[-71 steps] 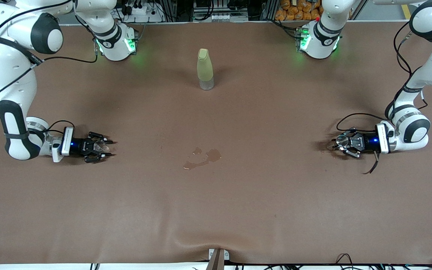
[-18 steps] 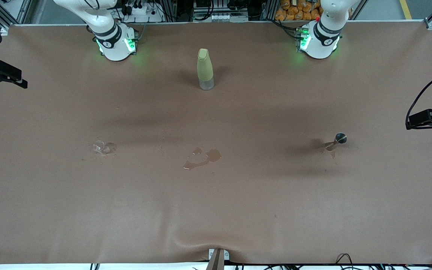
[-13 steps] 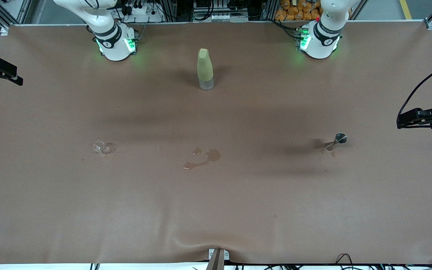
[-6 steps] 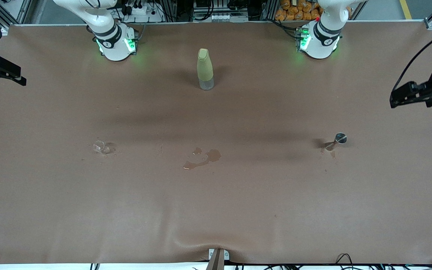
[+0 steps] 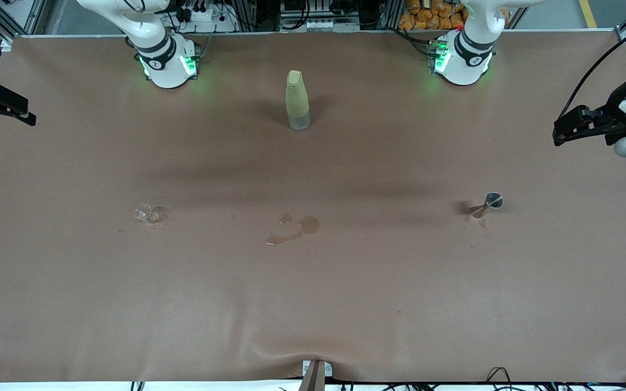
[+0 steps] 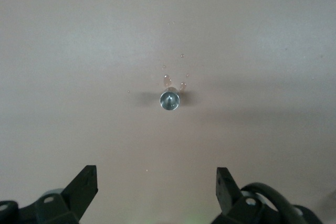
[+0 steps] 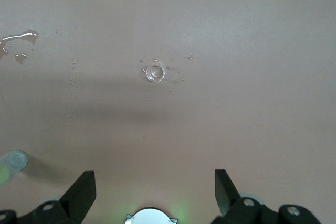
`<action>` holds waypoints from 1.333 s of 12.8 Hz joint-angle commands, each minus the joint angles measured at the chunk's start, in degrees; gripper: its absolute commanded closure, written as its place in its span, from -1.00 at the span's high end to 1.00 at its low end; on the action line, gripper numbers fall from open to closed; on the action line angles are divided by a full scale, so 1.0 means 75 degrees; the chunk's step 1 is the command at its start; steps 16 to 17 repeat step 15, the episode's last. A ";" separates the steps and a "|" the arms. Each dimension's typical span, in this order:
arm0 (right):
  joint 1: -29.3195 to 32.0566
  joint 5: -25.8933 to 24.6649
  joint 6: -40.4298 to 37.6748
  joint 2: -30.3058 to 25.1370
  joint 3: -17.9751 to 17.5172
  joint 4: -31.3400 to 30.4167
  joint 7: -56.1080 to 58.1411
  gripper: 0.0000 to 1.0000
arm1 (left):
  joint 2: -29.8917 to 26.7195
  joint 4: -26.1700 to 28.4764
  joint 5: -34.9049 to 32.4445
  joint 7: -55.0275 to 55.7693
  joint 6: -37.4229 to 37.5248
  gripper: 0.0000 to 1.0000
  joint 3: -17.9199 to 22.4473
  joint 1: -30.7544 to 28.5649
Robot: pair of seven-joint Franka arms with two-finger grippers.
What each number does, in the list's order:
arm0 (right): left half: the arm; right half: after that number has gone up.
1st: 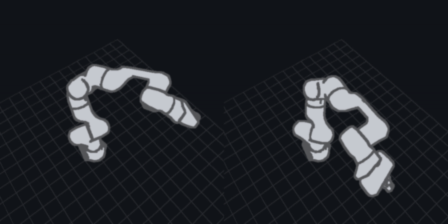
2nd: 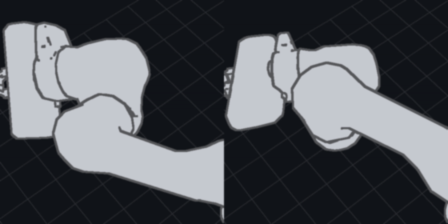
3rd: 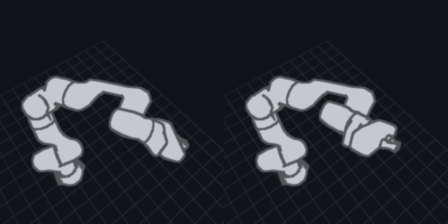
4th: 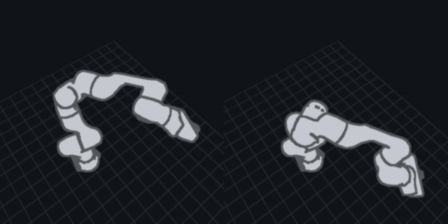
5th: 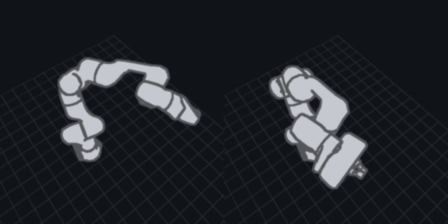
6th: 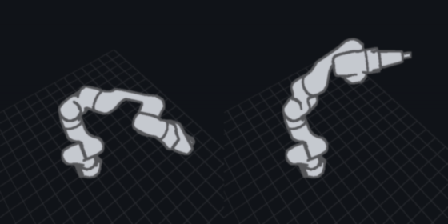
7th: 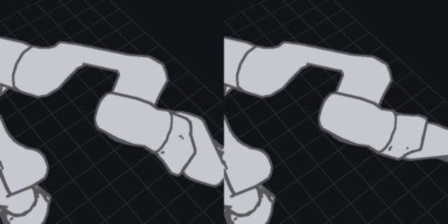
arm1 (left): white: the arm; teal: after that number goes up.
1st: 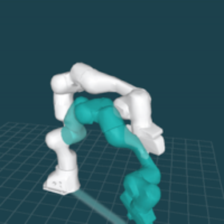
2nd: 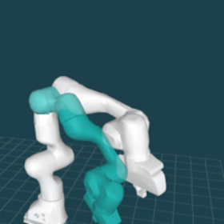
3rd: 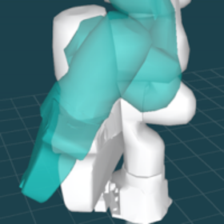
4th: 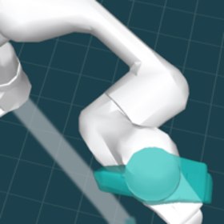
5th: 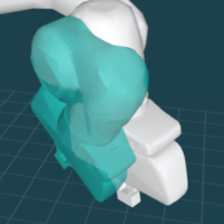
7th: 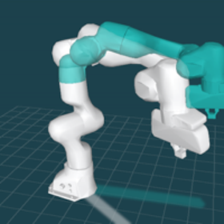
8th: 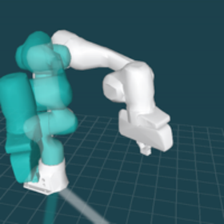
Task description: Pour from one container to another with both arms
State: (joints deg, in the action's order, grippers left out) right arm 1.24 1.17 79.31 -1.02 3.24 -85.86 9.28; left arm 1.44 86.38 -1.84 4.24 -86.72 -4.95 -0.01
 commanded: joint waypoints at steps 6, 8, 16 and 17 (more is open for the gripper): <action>-0.0166 -0.0121 0.0042 -0.0040 0.0107 -0.0059 -0.0077 1.00 | -0.0204 0.0213 0.0104 -0.0273 -0.0425 1.00 0.0308 0.0282; -0.0166 -0.0109 0.0042 -0.0040 0.0107 -0.0059 -0.0077 1.00 | -0.0192 0.0213 0.0116 -0.0728 -0.0449 1.00 0.0308 0.0259; -0.0517 0.0020 0.0077 -0.0028 0.0494 -0.0071 0.0039 1.00 | -0.0192 0.0190 0.0127 -0.0894 -0.0414 1.00 0.0308 0.0247; -0.0517 0.0020 0.0077 -0.0028 0.0494 -0.0071 0.0039 1.00 | -0.0192 0.0190 0.0127 -0.0894 -0.0414 1.00 0.0308 0.0247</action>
